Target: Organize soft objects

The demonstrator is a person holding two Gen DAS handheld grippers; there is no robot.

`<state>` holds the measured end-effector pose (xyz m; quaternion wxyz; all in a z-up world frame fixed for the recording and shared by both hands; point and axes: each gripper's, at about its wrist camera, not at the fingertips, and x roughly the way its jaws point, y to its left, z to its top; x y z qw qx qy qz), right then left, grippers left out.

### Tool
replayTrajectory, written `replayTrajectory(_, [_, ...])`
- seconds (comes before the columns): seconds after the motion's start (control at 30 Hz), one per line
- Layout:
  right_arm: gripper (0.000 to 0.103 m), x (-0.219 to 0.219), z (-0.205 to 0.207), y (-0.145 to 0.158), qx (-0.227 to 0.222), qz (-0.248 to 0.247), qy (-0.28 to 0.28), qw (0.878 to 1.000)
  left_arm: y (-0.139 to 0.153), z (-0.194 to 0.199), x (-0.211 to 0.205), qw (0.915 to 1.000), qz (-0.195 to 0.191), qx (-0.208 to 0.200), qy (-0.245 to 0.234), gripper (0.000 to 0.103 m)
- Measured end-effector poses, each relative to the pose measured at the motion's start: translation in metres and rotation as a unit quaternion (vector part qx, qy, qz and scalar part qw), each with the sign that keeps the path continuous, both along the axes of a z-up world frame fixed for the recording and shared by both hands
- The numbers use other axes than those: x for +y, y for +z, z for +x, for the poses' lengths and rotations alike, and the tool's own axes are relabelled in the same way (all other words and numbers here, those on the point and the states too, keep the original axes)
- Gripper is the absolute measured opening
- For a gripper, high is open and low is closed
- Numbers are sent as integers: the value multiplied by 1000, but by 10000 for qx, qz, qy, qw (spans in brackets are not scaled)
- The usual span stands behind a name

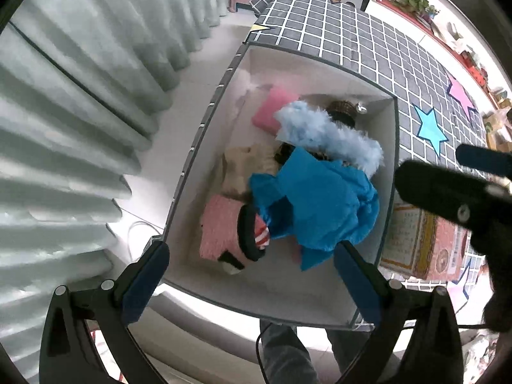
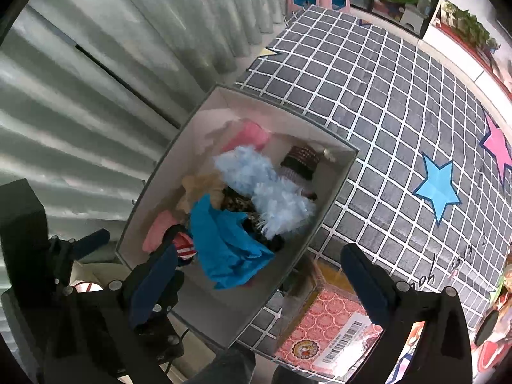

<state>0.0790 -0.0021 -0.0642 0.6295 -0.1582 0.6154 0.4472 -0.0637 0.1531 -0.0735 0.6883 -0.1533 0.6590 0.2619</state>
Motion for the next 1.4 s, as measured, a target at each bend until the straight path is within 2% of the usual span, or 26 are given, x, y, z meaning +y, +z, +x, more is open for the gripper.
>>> replayTrajectory(0.47, [103,-4,-9,9,-29,-1,-48,10000,17,-14,-2,9999,77,-129,47,102])
replayTrajectory(0.73, [103,-6,-14,14,-101,-18,-37,9999,24,-21,-9,9994,284,-155,-110,103])
replayTrajectory(0.9, [103,-9,-19,19,-243,-75,2,9997,27,-28,-9,9991,388,-179,-49,102])
replayTrajectory(1.4, [103,-19,-29,25,-325,-115,-70,9994,32,-37,-15,9990,338,-214,-180,103])
